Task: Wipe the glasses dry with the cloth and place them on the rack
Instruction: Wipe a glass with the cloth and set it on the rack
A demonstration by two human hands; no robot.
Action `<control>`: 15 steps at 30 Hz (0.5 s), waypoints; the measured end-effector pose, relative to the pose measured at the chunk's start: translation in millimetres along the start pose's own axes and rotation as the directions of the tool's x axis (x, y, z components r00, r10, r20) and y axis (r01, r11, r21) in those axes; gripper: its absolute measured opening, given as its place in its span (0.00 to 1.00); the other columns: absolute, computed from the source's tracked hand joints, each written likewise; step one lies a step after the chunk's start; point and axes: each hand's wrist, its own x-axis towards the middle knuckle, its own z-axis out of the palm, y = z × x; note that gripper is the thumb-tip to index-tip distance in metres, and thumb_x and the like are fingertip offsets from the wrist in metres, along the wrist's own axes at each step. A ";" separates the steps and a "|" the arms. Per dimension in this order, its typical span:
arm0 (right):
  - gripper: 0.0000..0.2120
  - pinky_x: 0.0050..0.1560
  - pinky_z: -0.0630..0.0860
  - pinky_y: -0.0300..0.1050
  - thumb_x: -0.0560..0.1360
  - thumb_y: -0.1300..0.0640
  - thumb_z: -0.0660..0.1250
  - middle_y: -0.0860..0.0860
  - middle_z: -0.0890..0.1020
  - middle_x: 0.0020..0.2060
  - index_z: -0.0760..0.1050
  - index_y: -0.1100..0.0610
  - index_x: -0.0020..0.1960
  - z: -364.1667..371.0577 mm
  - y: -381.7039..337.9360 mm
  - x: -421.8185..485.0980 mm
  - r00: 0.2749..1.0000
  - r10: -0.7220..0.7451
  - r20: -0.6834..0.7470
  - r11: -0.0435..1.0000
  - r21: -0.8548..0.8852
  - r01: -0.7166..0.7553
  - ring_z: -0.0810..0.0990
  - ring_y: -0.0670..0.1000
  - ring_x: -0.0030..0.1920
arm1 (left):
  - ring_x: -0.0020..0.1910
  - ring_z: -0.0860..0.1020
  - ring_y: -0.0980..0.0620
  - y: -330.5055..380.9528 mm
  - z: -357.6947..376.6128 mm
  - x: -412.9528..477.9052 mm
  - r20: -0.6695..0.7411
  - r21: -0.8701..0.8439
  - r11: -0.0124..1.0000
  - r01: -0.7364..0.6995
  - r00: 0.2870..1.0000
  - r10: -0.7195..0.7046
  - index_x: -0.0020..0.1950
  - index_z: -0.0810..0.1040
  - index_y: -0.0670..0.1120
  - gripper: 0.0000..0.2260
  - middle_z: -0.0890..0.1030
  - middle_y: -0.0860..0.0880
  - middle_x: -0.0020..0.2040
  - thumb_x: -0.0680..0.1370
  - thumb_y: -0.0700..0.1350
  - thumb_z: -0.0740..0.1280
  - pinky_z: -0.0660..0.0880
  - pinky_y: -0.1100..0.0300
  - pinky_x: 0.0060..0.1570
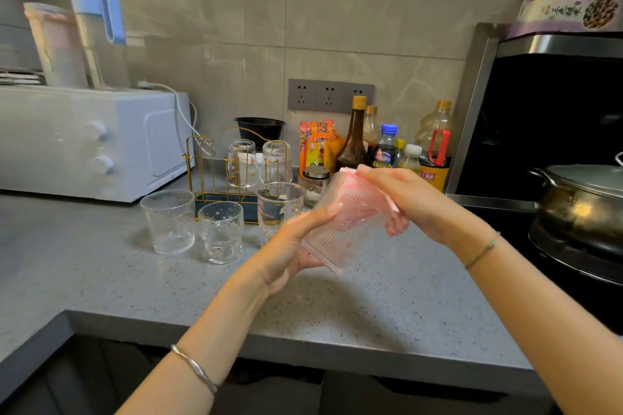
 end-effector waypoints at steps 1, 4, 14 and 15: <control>0.22 0.34 0.71 0.41 0.75 0.36 0.60 0.63 0.78 0.33 0.80 0.53 0.38 -1.3 -3.4 -1.1 0.999 0.002 0.040 1.000 -0.003 -0.002 0.75 0.60 0.33 | 0.51 0.84 0.50 0.2 -0.3 0.8 -0.013 -0.004 1.000 0.011 1.000 -0.011 0.57 0.78 0.51 0.22 0.86 0.49 0.51 0.65 0.55 0.72 0.81 0.53 0.48; 0.23 0.39 0.68 0.33 0.77 0.41 0.58 0.45 0.74 0.23 0.80 0.49 0.29 -10.7 -3.9 -4.9 0.974 -0.049 0.220 0.998 0.048 0.040 0.69 0.44 0.28 | 0.48 0.84 0.52 0.8 -2.8 2.8 -0.016 -0.032 0.999 0.024 1.000 -0.025 0.59 0.79 0.50 0.33 0.86 0.48 0.51 0.56 0.59 0.78 0.80 0.54 0.44; 0.14 0.54 0.78 0.37 0.67 0.50 0.72 0.44 0.85 0.50 0.79 0.48 0.52 -6.9 18.7 -11.0 0.911 -0.094 0.401 0.994 -0.007 0.106 0.83 0.44 0.52 | 0.53 0.81 0.44 6.6 0.3 8.2 0.012 -0.016 0.970 0.241 0.971 -0.241 0.60 0.79 0.48 0.25 0.83 0.43 0.57 0.73 0.64 0.67 0.73 0.43 0.62; 0.15 0.55 0.78 0.37 0.66 0.49 0.71 0.44 0.85 0.50 0.80 0.49 0.53 -5.7 21.8 -11.2 0.919 -0.102 0.381 0.995 0.021 0.102 0.83 0.44 0.53 | 0.55 0.80 0.42 5.7 0.2 9.2 0.009 -0.048 0.962 0.267 0.964 -0.267 0.61 0.79 0.48 0.29 0.83 0.42 0.58 0.73 0.68 0.61 0.73 0.44 0.61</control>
